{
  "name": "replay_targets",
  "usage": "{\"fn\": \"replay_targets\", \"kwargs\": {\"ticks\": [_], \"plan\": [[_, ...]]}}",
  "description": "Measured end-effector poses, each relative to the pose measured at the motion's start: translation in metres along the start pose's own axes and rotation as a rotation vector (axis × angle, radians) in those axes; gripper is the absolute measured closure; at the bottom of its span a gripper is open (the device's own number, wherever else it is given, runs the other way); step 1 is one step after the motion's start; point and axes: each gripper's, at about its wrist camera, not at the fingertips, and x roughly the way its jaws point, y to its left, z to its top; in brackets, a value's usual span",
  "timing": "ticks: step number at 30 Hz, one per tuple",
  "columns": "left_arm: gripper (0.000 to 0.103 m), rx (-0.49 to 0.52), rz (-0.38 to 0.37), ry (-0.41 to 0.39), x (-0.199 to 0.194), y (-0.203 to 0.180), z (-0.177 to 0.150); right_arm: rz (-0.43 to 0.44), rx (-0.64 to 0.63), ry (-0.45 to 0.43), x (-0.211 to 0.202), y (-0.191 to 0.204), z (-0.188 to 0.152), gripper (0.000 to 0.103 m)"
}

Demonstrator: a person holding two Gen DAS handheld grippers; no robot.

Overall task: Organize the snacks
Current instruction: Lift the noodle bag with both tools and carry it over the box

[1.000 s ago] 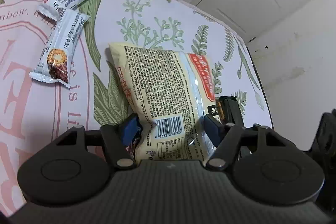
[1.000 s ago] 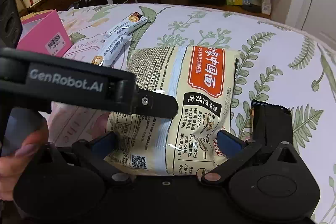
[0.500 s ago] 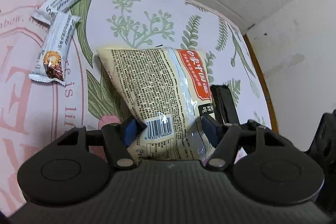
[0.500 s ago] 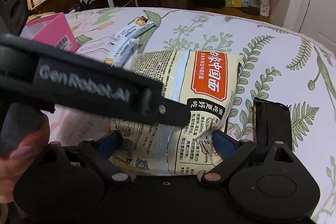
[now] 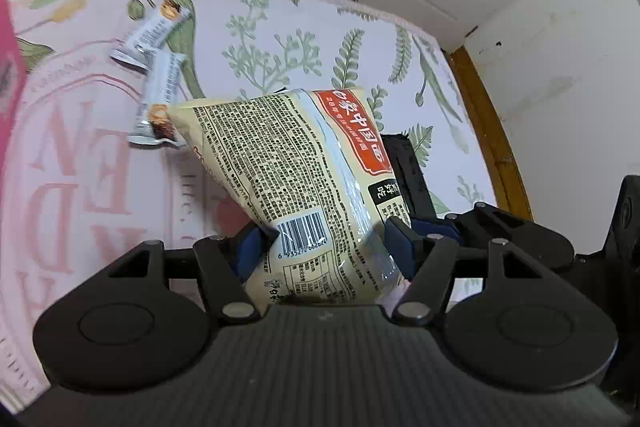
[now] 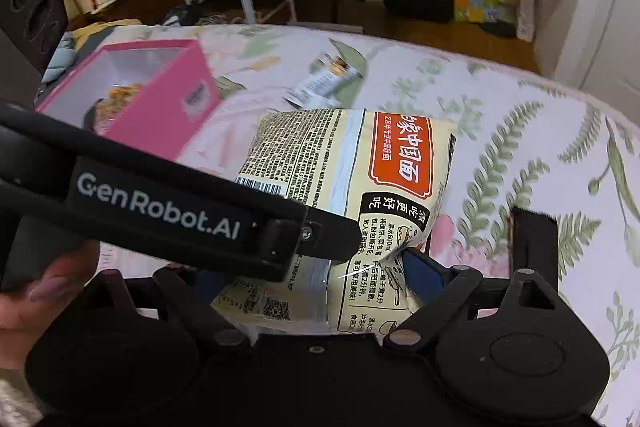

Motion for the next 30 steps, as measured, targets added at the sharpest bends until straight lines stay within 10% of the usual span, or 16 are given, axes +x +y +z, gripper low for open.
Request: {"fn": "replay_targets", "kwargs": {"ticks": [18,30], "plan": [[0.039,-0.015,0.123,-0.170,-0.155,0.054,-0.013,0.112,-0.248,-0.056,-0.029,0.135,0.061,0.013],[0.039,-0.196,0.103,-0.272,-0.195,0.167,0.009,0.227,-0.287,-0.101,0.027,0.189,0.111,0.013]]}}
